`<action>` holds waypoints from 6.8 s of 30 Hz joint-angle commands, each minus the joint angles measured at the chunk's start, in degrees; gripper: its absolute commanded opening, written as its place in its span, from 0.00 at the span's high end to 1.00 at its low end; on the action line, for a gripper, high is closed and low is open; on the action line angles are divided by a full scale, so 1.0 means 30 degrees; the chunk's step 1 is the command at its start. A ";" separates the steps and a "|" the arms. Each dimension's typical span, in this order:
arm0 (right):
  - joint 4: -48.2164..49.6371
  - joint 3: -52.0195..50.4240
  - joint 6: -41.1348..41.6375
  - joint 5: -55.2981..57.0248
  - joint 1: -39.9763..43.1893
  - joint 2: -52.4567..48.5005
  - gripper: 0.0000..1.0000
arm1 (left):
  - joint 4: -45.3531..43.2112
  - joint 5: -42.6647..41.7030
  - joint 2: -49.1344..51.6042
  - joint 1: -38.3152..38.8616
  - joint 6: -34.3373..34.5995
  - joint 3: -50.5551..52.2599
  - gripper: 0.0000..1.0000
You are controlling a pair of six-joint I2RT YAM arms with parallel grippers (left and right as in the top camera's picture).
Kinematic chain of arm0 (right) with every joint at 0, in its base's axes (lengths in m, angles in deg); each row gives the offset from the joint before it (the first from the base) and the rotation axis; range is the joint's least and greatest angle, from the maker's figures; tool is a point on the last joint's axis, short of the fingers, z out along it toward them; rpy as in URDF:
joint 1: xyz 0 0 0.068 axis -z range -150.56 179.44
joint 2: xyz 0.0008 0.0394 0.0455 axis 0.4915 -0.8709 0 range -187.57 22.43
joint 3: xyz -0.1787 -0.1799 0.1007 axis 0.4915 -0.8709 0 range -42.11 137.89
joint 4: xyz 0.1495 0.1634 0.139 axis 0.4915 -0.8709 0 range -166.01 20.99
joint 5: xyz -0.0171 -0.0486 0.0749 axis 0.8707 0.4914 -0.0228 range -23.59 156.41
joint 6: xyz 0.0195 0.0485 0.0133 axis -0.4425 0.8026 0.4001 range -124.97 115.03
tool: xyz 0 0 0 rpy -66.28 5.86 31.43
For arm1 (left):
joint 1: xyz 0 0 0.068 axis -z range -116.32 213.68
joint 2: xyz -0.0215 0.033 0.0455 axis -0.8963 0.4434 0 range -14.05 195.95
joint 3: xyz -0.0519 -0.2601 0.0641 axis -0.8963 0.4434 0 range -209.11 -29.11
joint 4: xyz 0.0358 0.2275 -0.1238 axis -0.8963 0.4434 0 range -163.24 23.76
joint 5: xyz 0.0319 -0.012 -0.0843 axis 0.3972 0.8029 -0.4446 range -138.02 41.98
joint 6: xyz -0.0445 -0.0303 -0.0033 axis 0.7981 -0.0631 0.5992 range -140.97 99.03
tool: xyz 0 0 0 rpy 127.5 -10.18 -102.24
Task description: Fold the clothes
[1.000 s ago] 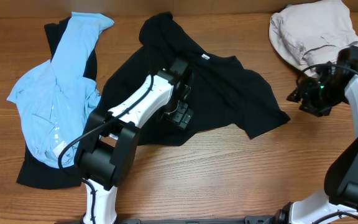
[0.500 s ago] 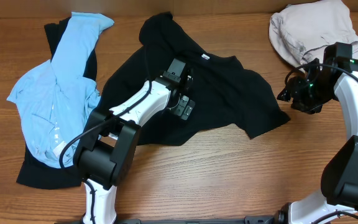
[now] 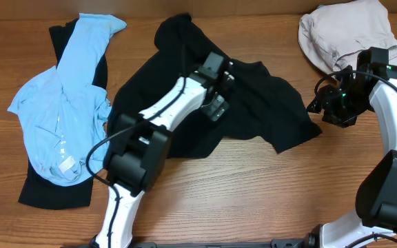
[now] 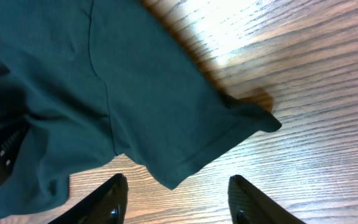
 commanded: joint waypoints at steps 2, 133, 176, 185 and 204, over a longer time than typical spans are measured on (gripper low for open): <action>0.0080 0.0590 -0.0080 0.0160 -0.0087 0.0583 0.34 | -0.0809 0.0437 0.0765 0.1734 -0.0772 -0.1064 0.04; 0.1290 0.0590 0.0051 -0.0699 -0.0073 0.0583 0.27 | 1.4651 -0.1683 -0.6506 0.0379 0.6841 0.3140 0.96; 0.1049 0.0590 -0.0015 -0.0707 -0.0080 0.0583 0.22 | 1.0375 -0.7133 -0.6462 0.4029 -0.0430 0.7774 0.47; 0.1122 0.0583 -0.0022 -0.0692 -0.0073 0.0583 0.22 | 0.7322 -0.1457 -0.6426 0.5166 0.3759 0.8459 0.36; 0.1115 0.0583 -0.0095 -0.0670 -0.0073 0.0583 0.22 | 0.5661 0.3730 -0.6426 0.3322 0.8021 0.8473 0.45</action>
